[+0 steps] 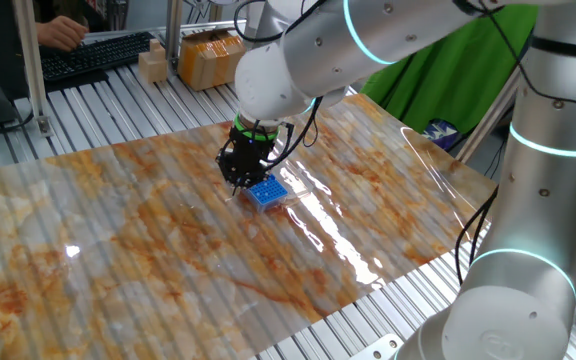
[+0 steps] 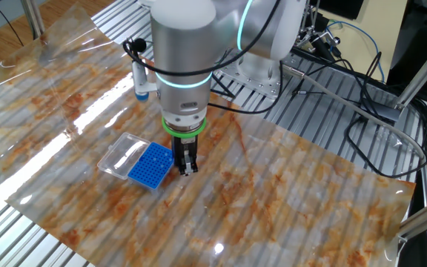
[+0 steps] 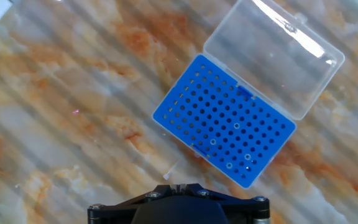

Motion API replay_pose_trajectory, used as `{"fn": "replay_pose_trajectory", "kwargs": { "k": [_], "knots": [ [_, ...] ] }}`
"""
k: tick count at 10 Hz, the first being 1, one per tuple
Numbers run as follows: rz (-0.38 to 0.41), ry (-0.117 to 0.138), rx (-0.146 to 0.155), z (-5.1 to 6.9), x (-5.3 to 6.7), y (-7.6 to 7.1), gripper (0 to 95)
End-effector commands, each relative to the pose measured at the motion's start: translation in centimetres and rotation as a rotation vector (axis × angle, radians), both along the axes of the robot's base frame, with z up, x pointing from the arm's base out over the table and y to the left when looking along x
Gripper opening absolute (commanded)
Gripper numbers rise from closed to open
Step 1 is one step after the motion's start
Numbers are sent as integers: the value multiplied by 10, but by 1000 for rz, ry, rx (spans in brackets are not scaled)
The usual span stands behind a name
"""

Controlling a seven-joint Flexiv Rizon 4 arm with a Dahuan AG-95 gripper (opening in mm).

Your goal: Insert a small pipette tip into the holder for small pipette tips

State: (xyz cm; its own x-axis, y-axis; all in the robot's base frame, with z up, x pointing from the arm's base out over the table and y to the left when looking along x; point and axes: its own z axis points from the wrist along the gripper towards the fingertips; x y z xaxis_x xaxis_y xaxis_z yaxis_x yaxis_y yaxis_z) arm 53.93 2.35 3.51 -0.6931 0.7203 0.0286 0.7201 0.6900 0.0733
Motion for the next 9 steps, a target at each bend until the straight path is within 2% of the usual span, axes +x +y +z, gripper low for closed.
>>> {"fn": "replay_pose_trajectory", "kwargs": {
  "k": [1,5,9],
  "knots": [
    [-1,2,0,-3,0,-1,0],
    [-3,2,-6,-12,0,-2,0],
    [0,7,-4,-12,1,-2,0]
  ]
}}
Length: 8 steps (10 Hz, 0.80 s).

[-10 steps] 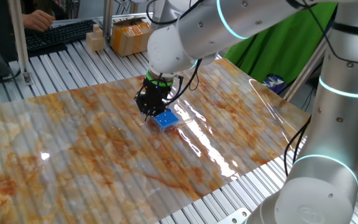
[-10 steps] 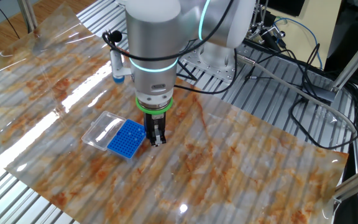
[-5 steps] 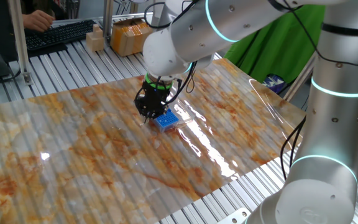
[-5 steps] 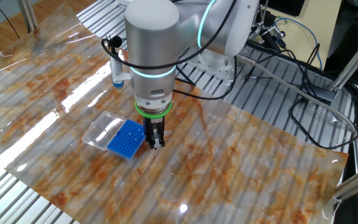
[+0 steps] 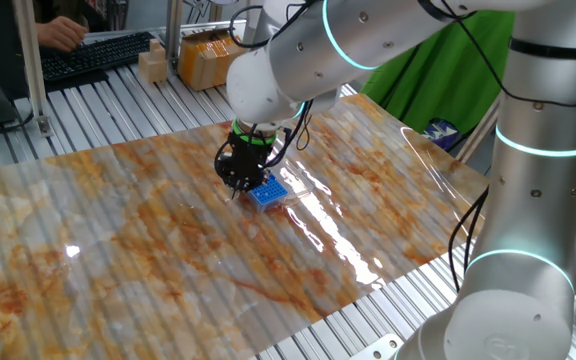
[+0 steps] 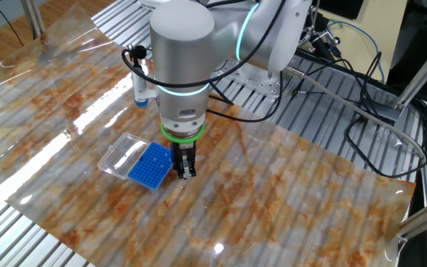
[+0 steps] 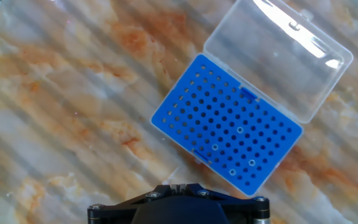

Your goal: Insert a small pipette tip into the holder for small pipette tips

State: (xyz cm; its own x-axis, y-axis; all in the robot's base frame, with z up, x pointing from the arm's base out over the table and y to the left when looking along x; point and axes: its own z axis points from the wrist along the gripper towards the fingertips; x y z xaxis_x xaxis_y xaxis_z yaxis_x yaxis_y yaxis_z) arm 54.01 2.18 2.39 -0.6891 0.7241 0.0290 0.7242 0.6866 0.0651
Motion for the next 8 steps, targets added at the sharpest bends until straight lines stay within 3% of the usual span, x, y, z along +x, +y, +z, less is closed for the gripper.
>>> {"fn": "replay_pose_trajectory", "kwargs": {
  "k": [1,8],
  "knots": [
    [-1,3,9,-1,0,0,0],
    [23,2,7,-1,0,0,0]
  ]
}}
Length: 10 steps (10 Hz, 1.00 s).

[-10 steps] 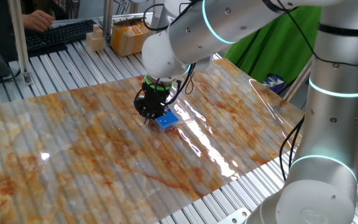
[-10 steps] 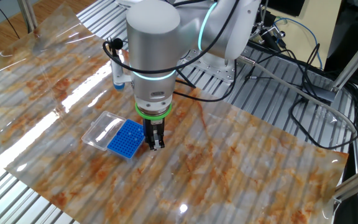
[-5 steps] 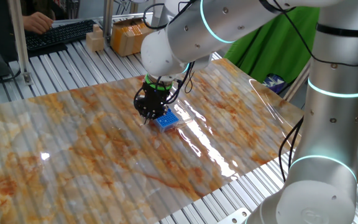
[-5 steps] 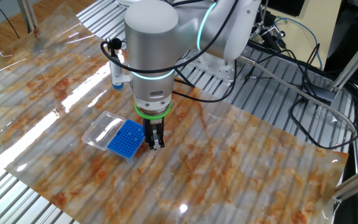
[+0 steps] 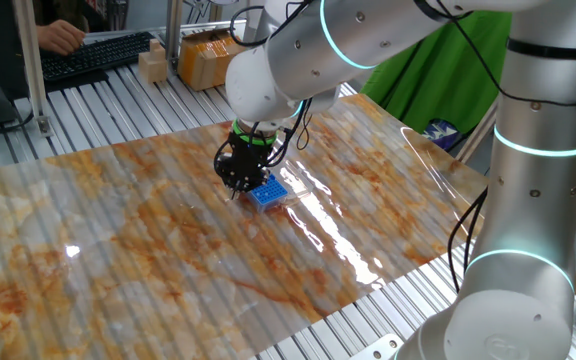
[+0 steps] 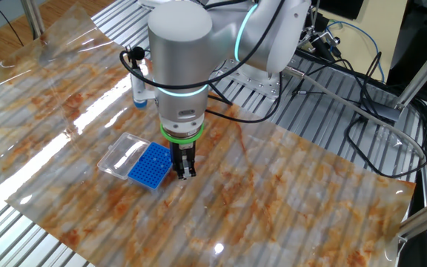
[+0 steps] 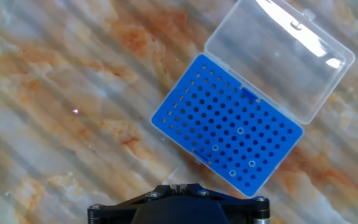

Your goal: Insert a small pipette tip into the holder for small pipette tips

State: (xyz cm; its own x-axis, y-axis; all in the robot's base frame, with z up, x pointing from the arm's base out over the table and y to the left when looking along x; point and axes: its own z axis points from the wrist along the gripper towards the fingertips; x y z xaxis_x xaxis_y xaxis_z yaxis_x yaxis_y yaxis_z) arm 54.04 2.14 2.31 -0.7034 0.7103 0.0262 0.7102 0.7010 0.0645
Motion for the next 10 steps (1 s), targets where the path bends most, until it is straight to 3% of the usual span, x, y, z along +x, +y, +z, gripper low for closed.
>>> {"fn": "replay_pose_trajectory", "kwargs": {
  "k": [1,8,10],
  "knots": [
    [6,2,8,0,-1,0,0],
    [-27,37,20,0,-1,0,0],
    [-104,40,0,0,-1,0,0]
  ]
}}
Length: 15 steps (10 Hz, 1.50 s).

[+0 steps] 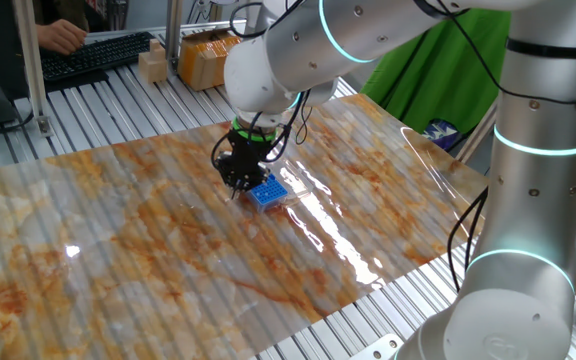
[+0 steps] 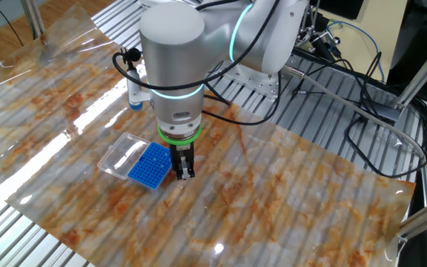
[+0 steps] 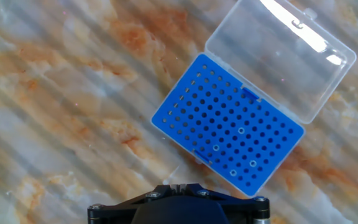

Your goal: Insert a small pipette tip into the holder for small pipette tips

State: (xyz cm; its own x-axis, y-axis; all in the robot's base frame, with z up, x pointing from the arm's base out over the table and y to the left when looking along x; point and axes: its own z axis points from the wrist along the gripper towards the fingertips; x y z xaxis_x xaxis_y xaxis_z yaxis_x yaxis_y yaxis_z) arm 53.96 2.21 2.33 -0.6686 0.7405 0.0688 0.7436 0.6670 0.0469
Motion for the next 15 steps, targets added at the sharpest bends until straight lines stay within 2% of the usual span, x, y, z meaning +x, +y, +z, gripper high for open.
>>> {"fn": "replay_pose_trajectory", "kwargs": {
  "k": [1,3,5,8,11,15],
  "knots": [
    [-98,2,-32,0,0,0,0],
    [-172,18,-31,0,0,0,0],
    [-284,26,-30,0,0,0,0],
    [-368,25,-61,2,2,0,0],
    [-396,9,-102,3,3,0,0],
    [-433,7,-114,4,6,-1,0]
  ]
}}
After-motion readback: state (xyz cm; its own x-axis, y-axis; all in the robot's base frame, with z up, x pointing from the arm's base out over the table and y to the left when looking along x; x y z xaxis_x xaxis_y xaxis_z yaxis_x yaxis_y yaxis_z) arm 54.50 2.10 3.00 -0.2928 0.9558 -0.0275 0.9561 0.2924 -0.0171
